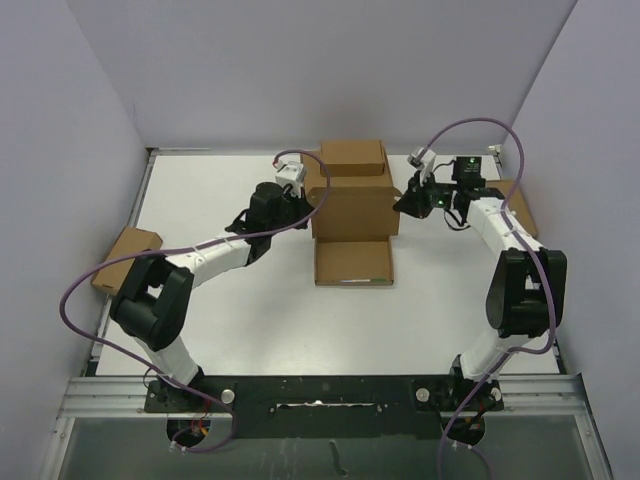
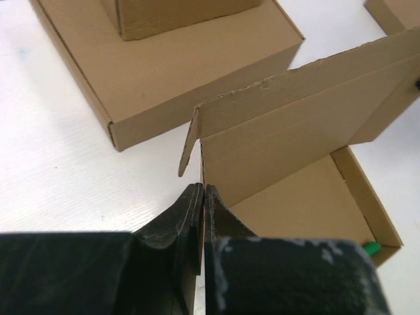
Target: Fold the paper box
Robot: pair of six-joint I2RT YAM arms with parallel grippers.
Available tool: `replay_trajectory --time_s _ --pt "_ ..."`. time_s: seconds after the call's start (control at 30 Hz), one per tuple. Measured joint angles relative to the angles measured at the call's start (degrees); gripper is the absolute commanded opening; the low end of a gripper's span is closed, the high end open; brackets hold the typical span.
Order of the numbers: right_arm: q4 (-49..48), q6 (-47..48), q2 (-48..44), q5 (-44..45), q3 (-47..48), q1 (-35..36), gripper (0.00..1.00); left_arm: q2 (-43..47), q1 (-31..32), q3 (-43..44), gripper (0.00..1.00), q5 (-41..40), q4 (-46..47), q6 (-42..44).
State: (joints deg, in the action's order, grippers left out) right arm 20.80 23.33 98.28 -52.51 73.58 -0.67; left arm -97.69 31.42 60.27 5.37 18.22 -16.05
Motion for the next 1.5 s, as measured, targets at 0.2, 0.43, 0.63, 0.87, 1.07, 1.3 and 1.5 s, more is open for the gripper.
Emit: replay_trajectory --time_s 0.2,0.43,0.63,0.87,1.07,1.3,1.5 --pt "-2.2 -3.5 -2.3 10.7 0.0 5.6 0.00 0.0 1.0 0.0 0.00 -8.1 0.9 2.3" --pt "-5.6 -6.3 -2.4 23.8 0.1 11.4 0.00 0.0 2.4 -2.1 0.00 -14.5 3.5 4.8" --pt "-9.3 -6.8 -2.1 35.5 0.6 17.1 0.00 0.1 2.5 -3.8 0.00 -17.4 5.8 5.9" --pt "-15.4 -8.7 -0.9 41.1 0.7 19.8 0.00 0.6 1.9 -5.7 0.00 -18.5 8.2 6.2" --pt "-21.7 -11.3 -0.9 44.4 -2.8 21.7 0.00 2.7 1.8 -8.0 0.00 -18.9 8.5 6.3" --pt "-27.6 -15.3 -1.2 44.3 -8.9 21.7 0.00 4.4 1.8 -9.9 0.00 -19.1 9.2 6.3" --pt "-31.3 -18.7 -2.3 44.1 -12.0 21.8 0.00 5.6 2.7 -11.5 0.00 -20.1 10.0 6.3"
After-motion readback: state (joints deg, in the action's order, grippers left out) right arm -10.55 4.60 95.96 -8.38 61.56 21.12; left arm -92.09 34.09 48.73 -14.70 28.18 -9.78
